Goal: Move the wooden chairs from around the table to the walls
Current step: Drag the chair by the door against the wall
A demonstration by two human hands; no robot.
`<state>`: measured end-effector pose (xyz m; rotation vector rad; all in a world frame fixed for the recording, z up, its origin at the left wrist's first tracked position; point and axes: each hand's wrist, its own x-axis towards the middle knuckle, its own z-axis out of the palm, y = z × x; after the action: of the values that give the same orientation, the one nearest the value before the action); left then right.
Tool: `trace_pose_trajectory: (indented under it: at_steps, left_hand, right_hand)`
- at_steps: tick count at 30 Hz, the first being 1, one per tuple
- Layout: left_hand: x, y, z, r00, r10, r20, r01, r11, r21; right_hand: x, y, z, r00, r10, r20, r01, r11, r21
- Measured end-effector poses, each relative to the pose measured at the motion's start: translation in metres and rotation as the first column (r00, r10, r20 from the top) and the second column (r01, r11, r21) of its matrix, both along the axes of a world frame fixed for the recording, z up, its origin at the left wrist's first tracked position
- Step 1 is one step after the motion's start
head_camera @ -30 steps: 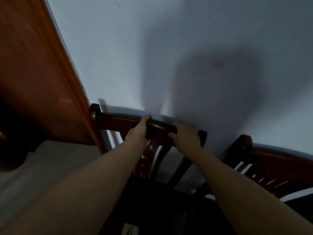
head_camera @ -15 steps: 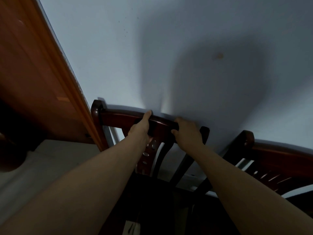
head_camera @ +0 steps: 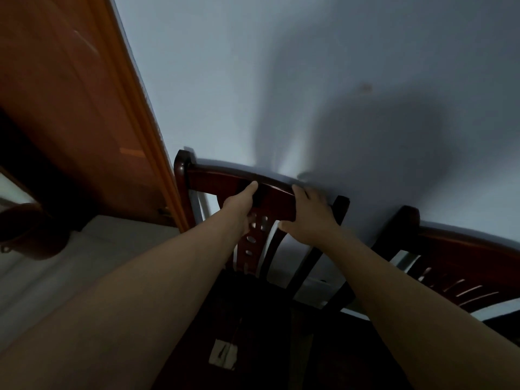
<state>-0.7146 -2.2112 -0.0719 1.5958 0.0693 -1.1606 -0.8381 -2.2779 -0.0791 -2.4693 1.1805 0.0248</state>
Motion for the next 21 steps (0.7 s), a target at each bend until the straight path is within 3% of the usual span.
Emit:
trace_pose_trajectory:
  at_steps: [11,21]
  left_hand:
    - [-0.013,0.097,0.047,0.996,-0.023,0.082,0.017,0.997,0.071]
    - [0.007,0.207,0.066,0.970,0.233,0.067,-0.236,0.971,0.042]
  right_hand:
    - [-0.008,0.073,0.041,0.988,0.152,0.031,-0.154,0.986,0.057]
    - [0.025,0.150,0.061,0.962,0.267,0.063,-0.273,0.950,0.150]
